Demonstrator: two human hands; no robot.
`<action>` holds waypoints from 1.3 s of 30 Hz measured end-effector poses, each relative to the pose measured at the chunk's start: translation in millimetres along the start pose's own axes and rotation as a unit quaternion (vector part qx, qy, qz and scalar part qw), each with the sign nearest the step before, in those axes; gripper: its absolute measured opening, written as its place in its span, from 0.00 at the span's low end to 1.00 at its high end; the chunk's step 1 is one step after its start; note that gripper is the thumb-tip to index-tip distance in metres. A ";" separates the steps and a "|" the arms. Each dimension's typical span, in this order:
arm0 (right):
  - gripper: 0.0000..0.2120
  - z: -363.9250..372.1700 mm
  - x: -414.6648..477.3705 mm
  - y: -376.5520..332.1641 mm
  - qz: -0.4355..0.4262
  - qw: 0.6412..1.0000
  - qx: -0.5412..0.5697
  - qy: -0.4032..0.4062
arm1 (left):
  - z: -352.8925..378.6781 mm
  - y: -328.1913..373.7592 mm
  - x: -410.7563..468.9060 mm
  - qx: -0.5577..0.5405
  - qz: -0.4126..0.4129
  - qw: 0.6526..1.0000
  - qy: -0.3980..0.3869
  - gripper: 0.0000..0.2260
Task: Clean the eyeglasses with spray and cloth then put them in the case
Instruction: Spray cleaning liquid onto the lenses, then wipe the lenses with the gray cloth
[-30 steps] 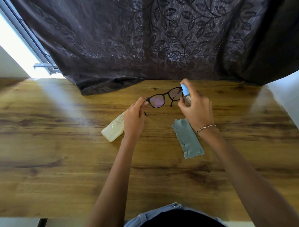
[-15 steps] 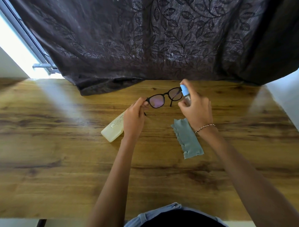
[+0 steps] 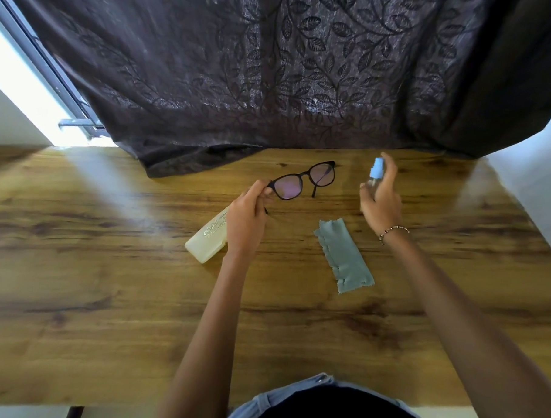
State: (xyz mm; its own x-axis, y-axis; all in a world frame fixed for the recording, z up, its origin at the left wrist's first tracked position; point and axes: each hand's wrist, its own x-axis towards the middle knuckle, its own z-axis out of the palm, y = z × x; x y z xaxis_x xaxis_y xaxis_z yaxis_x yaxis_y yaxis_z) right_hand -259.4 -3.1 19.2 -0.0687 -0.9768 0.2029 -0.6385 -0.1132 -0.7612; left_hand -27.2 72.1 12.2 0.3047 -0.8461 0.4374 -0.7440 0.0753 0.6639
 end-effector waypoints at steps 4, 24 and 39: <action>0.33 2.2 -0.8 21.3 0.047 0.999 0.021 0.007 | -0.5 -0.5 1.2 -0.007 -0.005 1.000 -0.005 0.08; 0.21 1.2 -43.1 42.8 0.142 0.985 -0.094 0.022 | -0.7 -4.3 3.0 -0.011 0.000 1.000 -0.008 0.09; 0.13 11.6 -45.1 -5.4 0.255 0.901 0.280 -0.213 | -5.3 -3.5 -0.2 -0.100 -0.014 0.992 -0.079 0.10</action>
State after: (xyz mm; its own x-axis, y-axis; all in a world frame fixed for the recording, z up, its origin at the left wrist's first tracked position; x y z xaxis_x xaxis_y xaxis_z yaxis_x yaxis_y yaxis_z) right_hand -244.0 39.4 7.0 0.1337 -0.8954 -0.4246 -0.1134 0.4118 -0.9042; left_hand -21.5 74.7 13.1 0.2145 -0.9201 0.3278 -0.5987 0.1413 0.7884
